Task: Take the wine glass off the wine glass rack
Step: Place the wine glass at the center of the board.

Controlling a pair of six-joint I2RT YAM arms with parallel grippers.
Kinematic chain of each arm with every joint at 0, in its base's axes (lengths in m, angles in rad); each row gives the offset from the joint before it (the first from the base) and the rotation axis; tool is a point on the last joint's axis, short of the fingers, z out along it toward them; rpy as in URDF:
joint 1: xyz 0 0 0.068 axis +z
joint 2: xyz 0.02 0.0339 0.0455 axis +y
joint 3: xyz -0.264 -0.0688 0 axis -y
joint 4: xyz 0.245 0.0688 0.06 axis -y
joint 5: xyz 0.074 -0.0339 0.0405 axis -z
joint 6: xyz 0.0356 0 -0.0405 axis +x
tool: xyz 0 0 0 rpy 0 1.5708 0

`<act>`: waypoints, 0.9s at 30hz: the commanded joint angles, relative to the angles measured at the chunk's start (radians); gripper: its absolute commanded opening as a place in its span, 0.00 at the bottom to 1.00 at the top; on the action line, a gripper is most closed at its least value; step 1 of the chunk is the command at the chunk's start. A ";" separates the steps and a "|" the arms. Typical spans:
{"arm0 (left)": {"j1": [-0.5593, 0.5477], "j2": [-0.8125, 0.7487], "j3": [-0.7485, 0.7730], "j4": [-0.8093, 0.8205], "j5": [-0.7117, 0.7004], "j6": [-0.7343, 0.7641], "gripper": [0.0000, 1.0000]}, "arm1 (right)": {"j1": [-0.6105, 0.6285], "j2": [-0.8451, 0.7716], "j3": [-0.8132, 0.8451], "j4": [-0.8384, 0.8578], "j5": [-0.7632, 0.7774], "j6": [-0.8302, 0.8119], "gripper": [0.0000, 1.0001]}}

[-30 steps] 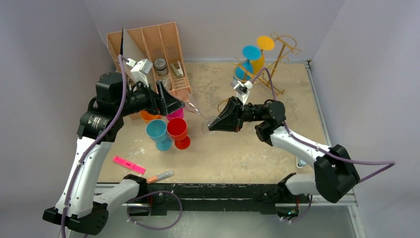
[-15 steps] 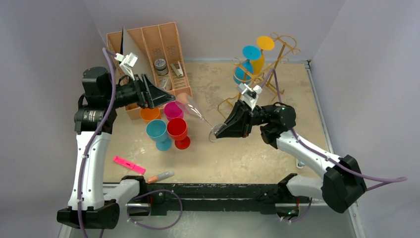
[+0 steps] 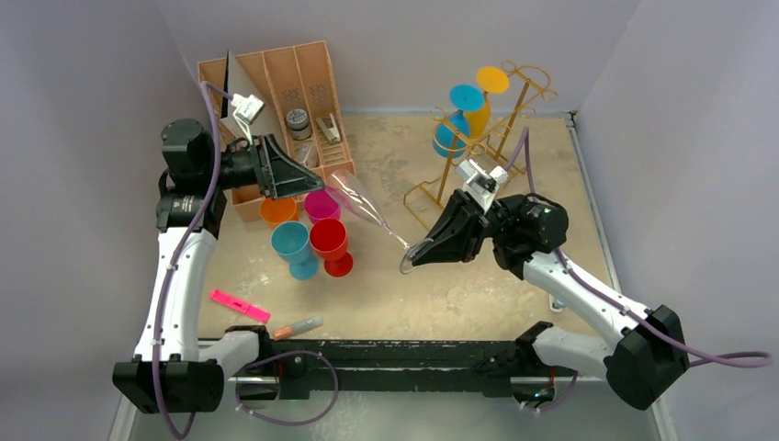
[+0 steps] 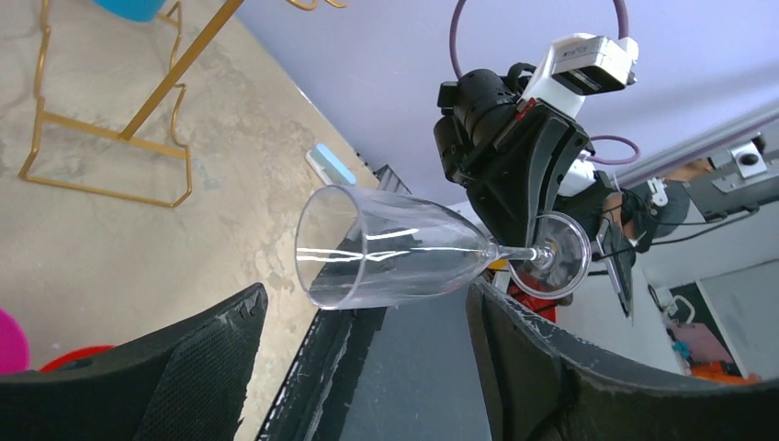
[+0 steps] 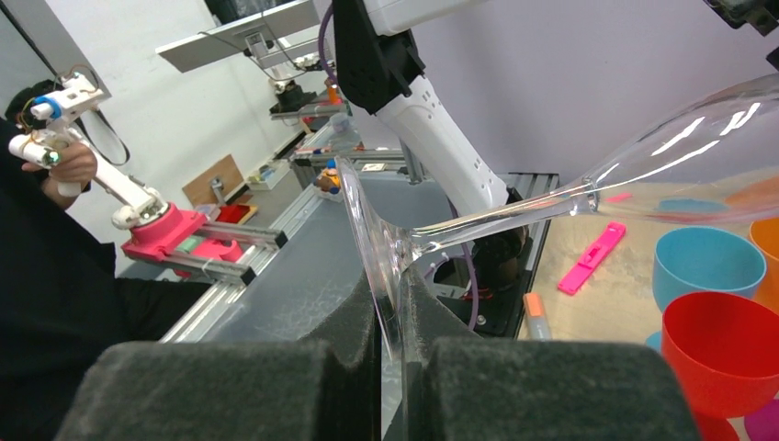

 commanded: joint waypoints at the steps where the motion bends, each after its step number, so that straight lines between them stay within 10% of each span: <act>1: 0.007 0.016 -0.022 0.224 0.088 -0.106 0.76 | 0.006 -0.038 0.055 0.073 0.001 0.006 0.00; 10: -0.021 0.042 -0.064 0.544 0.150 -0.337 0.60 | 0.007 -0.049 0.077 0.073 0.008 0.020 0.00; 27: -0.187 0.021 -0.046 0.663 0.137 -0.386 0.37 | 0.017 -0.052 0.064 0.074 0.018 0.008 0.00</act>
